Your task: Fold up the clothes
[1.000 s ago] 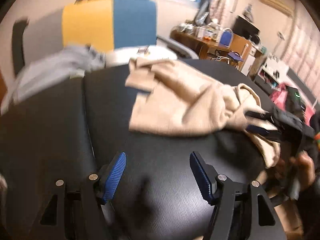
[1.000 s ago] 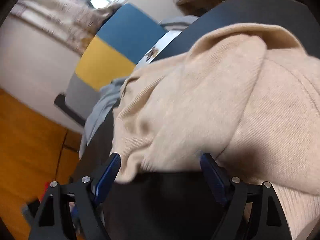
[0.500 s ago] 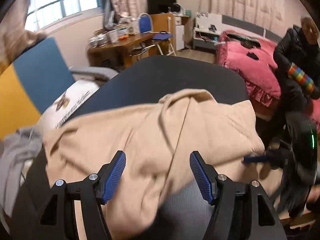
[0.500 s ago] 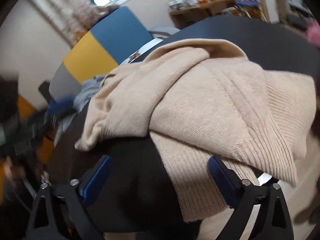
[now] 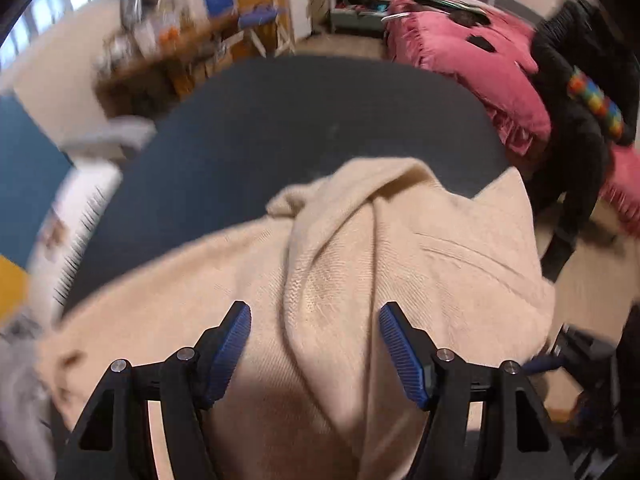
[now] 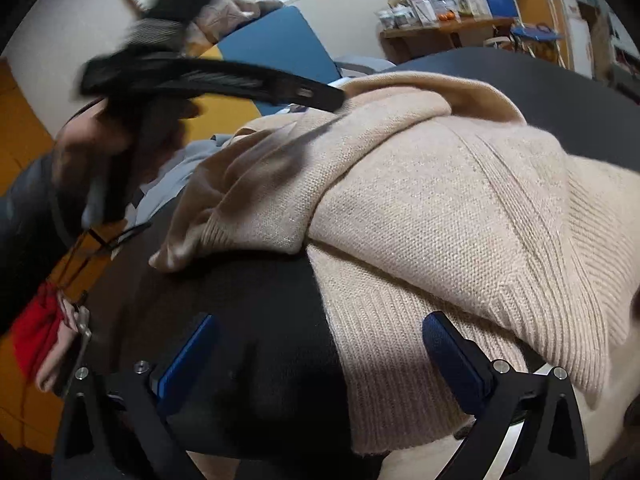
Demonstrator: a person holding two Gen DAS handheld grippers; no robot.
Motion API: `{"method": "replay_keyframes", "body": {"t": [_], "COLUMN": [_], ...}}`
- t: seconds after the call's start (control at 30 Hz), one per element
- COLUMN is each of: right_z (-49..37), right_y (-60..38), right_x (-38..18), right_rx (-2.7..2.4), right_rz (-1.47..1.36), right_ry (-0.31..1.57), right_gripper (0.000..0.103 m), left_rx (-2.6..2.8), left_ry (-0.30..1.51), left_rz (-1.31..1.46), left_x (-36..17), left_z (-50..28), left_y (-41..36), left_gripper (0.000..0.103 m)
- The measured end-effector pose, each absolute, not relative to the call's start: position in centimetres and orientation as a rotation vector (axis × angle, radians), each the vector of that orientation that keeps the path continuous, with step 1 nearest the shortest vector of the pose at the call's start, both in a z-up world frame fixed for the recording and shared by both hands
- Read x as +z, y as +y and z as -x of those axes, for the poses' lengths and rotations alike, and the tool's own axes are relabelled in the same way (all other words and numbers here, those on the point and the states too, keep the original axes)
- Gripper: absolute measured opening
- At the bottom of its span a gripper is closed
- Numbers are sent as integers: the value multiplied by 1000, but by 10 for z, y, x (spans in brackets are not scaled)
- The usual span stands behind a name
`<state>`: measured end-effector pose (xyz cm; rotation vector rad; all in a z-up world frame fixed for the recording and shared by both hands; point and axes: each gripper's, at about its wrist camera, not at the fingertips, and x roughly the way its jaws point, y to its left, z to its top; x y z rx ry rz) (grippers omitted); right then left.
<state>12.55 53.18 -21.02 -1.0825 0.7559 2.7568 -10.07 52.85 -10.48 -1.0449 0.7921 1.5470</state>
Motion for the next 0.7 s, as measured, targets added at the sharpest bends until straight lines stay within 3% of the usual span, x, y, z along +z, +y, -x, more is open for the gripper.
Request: {"method": "replay_keyframes", "body": {"t": [0.07, 0.17, 0.23, 0.33, 0.53, 0.7], "right_z": [-125, -124, -123, -118, -103, -90], "right_y": [530, 527, 526, 523, 527, 566], "right_x": [-210, -211, -212, -210, -208, -206], "right_rx": [2761, 2766, 2761, 2727, 2715, 2648], "right_rz": [1086, 1088, 1088, 1124, 1203, 1183], "right_ry": [721, 657, 631, 572, 411, 486], "right_gripper": [103, 103, 103, 103, 103, 103], "left_rx": [1478, 1415, 1449, 1586, 1984, 2147], "left_ry": [716, 683, 720, 665, 380, 271], "left_rz": [1124, 1108, 1051, 1028, 988, 809], "left_x": [-112, -112, -111, -99, -33, 38], "left_z": [102, 86, 80, 105, 208, 225], "left_y": [533, 537, 542, 540, 472, 386], "left_gripper": [67, 56, 24, 6, 4, 4]}}
